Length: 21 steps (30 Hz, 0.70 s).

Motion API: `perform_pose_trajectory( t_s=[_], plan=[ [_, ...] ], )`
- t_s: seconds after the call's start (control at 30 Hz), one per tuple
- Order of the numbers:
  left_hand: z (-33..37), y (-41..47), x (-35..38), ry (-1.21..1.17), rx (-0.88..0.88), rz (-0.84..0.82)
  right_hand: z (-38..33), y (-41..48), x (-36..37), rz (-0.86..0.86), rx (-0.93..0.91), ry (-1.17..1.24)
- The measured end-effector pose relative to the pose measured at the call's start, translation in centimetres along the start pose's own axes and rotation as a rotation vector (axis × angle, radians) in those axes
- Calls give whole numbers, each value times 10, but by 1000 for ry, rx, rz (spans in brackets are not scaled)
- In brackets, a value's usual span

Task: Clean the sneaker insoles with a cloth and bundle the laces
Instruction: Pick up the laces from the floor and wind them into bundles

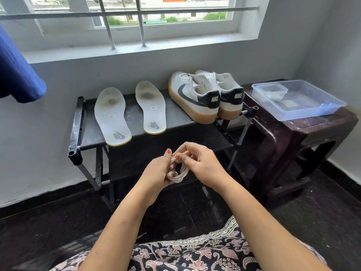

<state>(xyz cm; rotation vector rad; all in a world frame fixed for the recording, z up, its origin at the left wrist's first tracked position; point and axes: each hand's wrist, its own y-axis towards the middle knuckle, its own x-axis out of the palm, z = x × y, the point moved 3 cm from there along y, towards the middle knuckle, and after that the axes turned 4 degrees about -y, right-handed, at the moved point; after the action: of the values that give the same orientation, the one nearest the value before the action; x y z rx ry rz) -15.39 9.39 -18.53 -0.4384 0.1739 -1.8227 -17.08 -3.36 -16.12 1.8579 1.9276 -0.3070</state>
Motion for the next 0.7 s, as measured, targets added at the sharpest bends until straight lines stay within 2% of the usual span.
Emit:
perform_pose_trajectory(
  t_s=[0.5, 0.7],
  plan=[
    [2, -1, 2, -10, 75, -67, 7, 1, 0, 156, 192, 82],
    [4, -2, 1, -3, 133, -44, 6, 2, -5, 94, 259, 148]
  ],
)
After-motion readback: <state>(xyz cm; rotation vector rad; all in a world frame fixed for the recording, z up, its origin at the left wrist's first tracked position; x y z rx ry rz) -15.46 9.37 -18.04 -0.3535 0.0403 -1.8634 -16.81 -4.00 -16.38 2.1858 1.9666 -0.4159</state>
